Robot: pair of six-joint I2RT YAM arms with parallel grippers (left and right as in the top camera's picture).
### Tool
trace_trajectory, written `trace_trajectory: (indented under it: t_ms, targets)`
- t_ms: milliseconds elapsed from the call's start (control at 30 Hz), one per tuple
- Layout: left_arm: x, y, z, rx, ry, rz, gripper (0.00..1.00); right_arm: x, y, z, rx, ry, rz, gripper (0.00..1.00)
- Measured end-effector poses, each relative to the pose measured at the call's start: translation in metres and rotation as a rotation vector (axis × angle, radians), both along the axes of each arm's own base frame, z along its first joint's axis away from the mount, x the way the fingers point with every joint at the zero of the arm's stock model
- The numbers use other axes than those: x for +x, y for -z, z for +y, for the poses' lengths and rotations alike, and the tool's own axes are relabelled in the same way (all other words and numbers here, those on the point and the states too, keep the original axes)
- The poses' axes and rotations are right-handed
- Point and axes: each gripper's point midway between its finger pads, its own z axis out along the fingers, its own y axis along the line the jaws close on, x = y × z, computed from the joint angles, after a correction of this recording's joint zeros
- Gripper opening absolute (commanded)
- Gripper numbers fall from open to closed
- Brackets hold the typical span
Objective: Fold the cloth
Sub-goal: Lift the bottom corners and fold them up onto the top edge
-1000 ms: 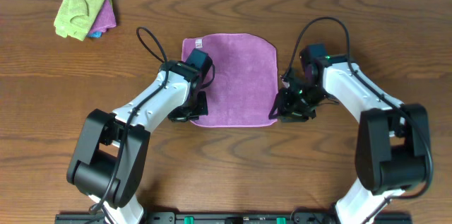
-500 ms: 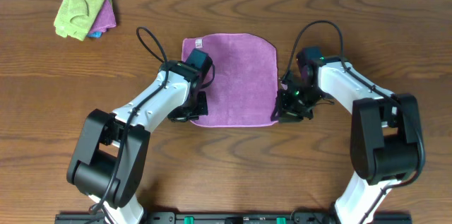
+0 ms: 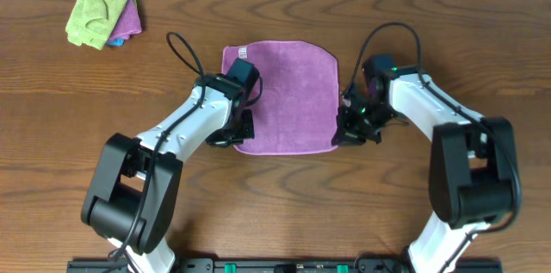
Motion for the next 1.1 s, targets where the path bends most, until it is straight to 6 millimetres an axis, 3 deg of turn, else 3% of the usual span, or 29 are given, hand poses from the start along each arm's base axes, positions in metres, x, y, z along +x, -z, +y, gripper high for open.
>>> trace_trajectory:
  t_ms: [133, 267, 367, 567, 733, 933, 1100]
  targets:
    - [0.02, -0.023, -0.009, -0.052, 0.021, -0.117, 0.06, 0.03, -0.046, 0.004, 0.021, 0.0, -0.167, 0.02]
    - [0.051, -0.067, -0.016, -0.099, 0.038, -0.322, 0.06, 0.052, -0.081, 0.006, 0.034, 0.001, -0.298, 0.02]
    - [0.075, -0.09, -0.022, -0.123, 0.072, -0.455, 0.06, 0.059, -0.081, 0.006, 0.03, 0.004, -0.328, 0.02]
    - [0.084, -0.094, -0.021, -0.107, 0.096, -0.496, 0.06, 0.073, -0.083, 0.004, 0.011, 0.036, -0.373, 0.02]
    - [0.107, -0.106, -0.015, -0.13, 0.061, -0.584, 0.05, 0.097, -0.089, 0.004, 0.005, 0.08, -0.462, 0.02]
    - [0.118, -0.093, 0.002, -0.113, 0.015, -0.57, 0.06, 0.114, -0.087, 0.001, -0.015, 0.112, -0.514, 0.01]
    - [0.125, -0.086, 0.0, -0.12, 0.011, -0.574, 0.06, 0.126, -0.072, 0.001, -0.024, 0.13, -0.513, 0.02]
